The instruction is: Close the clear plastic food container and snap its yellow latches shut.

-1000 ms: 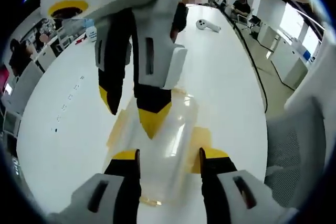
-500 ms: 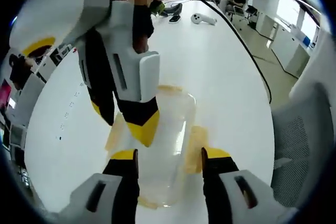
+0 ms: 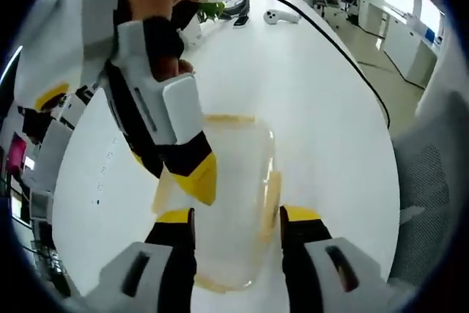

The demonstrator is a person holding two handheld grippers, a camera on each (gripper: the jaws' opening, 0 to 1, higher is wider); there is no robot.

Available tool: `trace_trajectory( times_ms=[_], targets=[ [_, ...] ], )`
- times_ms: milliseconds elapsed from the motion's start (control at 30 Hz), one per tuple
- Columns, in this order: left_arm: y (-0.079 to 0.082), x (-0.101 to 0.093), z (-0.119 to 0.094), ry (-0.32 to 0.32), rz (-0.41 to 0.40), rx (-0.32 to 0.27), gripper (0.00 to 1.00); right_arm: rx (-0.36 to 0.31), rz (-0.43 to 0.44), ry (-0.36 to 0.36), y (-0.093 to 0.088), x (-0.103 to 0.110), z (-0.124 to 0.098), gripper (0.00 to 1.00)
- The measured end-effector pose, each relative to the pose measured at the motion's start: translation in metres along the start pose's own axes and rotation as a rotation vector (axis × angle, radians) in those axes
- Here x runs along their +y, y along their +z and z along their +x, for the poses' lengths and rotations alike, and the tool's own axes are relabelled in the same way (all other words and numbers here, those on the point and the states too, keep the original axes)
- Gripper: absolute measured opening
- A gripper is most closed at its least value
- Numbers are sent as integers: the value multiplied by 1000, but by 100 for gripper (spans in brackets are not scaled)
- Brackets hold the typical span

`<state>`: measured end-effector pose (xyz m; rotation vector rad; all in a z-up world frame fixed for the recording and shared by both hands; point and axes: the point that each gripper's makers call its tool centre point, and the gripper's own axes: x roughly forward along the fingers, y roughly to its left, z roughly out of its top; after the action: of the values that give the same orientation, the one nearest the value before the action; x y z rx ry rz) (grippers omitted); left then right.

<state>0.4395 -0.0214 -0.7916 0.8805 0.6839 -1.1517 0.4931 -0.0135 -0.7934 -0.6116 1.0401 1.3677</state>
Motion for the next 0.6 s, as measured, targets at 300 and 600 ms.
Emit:
trace_trajectory(
  times_ms=[300,600],
  targets=[
    [-1,0,2,44,9,-14,43,38,-16,33,0,0,3,40],
    [-2,1,6,77,48,4,40,97,-40,76,-1,1,6,37]
  ],
)
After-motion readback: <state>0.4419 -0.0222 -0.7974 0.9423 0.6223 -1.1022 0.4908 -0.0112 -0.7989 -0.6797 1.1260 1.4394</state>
